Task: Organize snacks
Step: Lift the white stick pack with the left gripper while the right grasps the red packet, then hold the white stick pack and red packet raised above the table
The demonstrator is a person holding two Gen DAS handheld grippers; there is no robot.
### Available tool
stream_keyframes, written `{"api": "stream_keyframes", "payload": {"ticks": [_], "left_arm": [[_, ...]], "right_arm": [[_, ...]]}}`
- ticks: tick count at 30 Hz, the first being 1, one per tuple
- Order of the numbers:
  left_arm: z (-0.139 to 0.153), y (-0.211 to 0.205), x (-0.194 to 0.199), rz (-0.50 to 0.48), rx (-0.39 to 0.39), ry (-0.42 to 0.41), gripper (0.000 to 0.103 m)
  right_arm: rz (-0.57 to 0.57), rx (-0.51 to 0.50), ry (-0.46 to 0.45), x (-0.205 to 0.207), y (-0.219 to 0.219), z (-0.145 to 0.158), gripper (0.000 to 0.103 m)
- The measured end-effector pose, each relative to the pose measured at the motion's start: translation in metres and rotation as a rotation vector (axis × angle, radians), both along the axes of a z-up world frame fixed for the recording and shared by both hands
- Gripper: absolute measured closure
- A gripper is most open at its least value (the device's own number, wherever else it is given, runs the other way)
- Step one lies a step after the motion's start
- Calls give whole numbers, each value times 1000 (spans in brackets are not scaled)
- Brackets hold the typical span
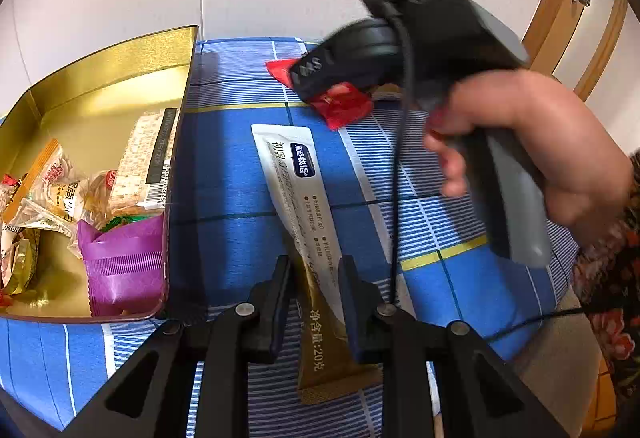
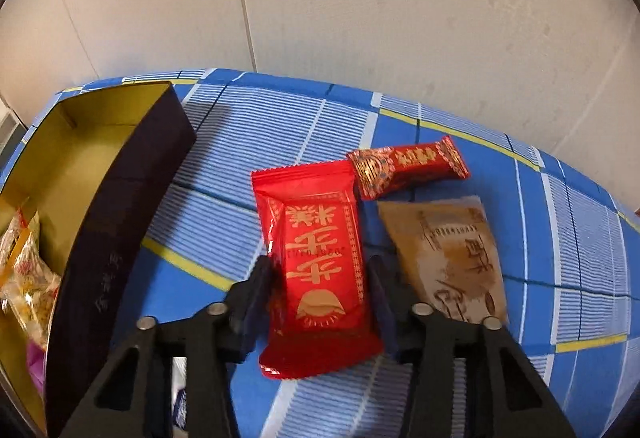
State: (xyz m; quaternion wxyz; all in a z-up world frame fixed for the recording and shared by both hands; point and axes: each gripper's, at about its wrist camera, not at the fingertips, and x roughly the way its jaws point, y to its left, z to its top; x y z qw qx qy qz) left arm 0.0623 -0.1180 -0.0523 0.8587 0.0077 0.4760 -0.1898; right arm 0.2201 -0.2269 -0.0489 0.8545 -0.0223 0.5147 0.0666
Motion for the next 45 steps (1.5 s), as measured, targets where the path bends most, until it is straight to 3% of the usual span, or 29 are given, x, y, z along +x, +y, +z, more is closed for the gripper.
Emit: {"api": "stream_keyframes", "payload": {"ticks": [10, 18, 23, 28, 35, 45], "left_arm": [[3, 5, -18, 13, 3, -10, 79], [4, -14, -16, -2, 78, -11, 73], [2, -21, -8, -23, 119, -29, 73], [3, -17, -4, -30, 93, -28, 81], [9, -10, -7, -27, 46, -32, 90], [9, -6, -6, -30, 41, -39, 92]], "right_arm": [[-54, 17, -24, -76, -33, 3, 62], [-177, 86, -46, -139, -62, 6, 63], [-251, 64, -88, -163, -60, 4, 63], [-273, 11, -159, -177, -52, 1, 63], [-292, 31, -188, -180, -56, 1, 62], [-308, 67, -204, -182, -58, 0, 62]]}}
